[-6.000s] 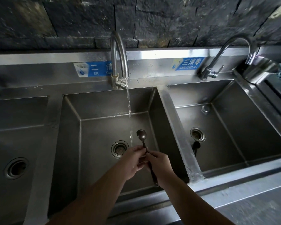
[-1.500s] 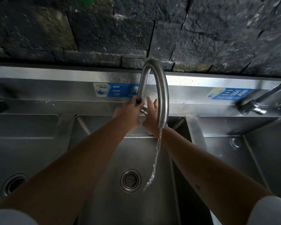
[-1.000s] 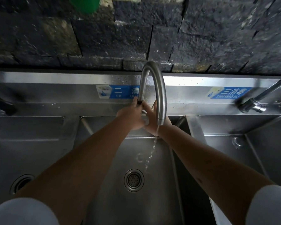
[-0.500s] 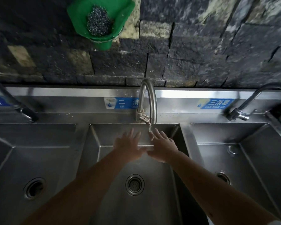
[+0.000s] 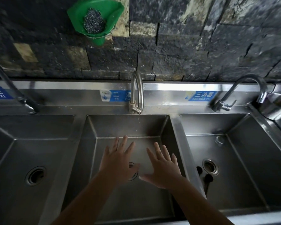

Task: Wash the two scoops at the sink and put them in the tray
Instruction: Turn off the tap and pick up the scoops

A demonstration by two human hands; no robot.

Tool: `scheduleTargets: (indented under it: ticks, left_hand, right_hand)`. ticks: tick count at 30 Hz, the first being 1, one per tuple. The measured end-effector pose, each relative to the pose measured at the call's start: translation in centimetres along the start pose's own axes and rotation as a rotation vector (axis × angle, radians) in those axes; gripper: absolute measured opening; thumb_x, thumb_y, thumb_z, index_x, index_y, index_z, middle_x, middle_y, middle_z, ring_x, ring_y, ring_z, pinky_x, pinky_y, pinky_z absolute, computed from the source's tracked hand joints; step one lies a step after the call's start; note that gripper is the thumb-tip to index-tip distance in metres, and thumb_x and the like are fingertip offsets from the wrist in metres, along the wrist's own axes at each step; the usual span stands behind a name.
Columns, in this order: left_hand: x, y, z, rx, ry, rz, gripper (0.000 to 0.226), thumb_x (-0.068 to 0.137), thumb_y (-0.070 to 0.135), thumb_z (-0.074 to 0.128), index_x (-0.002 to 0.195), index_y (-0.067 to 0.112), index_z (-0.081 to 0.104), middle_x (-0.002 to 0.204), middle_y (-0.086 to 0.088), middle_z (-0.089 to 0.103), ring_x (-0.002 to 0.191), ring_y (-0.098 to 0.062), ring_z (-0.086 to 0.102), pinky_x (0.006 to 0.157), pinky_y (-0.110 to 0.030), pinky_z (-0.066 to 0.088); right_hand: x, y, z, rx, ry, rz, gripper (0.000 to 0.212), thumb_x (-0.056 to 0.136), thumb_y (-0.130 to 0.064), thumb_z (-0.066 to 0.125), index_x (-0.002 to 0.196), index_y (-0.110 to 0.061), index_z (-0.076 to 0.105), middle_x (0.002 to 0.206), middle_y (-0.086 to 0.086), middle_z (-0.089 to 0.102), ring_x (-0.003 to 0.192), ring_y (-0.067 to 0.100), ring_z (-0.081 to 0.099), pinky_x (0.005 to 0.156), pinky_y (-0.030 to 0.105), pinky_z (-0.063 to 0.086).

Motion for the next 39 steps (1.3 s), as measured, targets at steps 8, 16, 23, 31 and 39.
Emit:
scheduleTargets:
  ticks: [8,16,23,31,39]
  left_hand:
    - [-2.7,2.2,0.7,-0.096,-0.034,-0.04,0.09,0.075,0.08,0.021,0.152,0.038,0.002,0.163,0.002,-0.013,0.149,-0.024,-0.013,0.117,-0.053,0.003]
    - [-1.4,5.4,1.8,-0.084,-0.082,0.019,0.092,0.075,0.081,0.026,0.152,0.036,0.006,0.165,-0.004,-0.007,0.15,-0.027,-0.008,0.117,-0.054,0.008]
    - [2.3,12.6,2.9,-0.118,-0.115,0.112,0.092,0.073,0.084,0.024,0.151,0.04,0.003,0.164,-0.004,-0.009,0.149,-0.028,-0.01,0.116,-0.055,0.01]
    - [7.4,25.1,6.9,-0.218,-0.242,0.266,0.091,0.074,0.078,0.029,0.151,0.036,0.006,0.165,-0.004,-0.001,0.15,-0.028,-0.001,0.117,-0.05,0.016]
    - [13.3,36.7,17.4,-0.506,-0.595,0.134,0.077,0.086,0.052,0.049,0.152,0.022,0.021,0.16,-0.01,0.022,0.148,-0.027,0.018,0.118,-0.045,0.022]
  right_hand:
    - [-3.7,1.7,1.1,0.004,-0.026,0.023,0.11,0.061,-0.093,0.031,0.15,-0.043,-0.012,0.158,-0.005,-0.032,0.144,0.026,-0.029,0.114,0.055,-0.01]
    - [-4.4,5.1,-0.1,0.011,-0.008,0.088,0.112,0.064,-0.095,0.027,0.152,-0.037,-0.011,0.161,0.001,-0.028,0.147,0.028,-0.025,0.115,0.058,-0.006]
    - [-5.8,12.0,-0.3,0.103,-0.057,0.163,0.109,0.071,-0.086,0.035,0.151,-0.032,-0.016,0.163,0.006,-0.021,0.148,0.034,-0.018,0.115,0.059,-0.005]
    - [-7.3,23.7,2.7,0.21,-0.134,0.371,0.094,0.084,-0.071,0.042,0.153,-0.031,-0.007,0.165,0.006,-0.015,0.15,0.032,-0.009,0.117,0.057,0.005]
    - [-5.8,34.5,8.2,0.354,-0.196,0.597,0.064,0.078,-0.055,0.041,0.136,-0.03,0.027,0.16,0.008,0.02,0.144,0.035,0.026,0.109,0.057,0.03]
Point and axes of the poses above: each hand's wrist, its own x-axis towards the middle knuckle, its own z-axis out of the palm, y = z × x, the point moved 2 cm from there along x, towards the middle knuckle
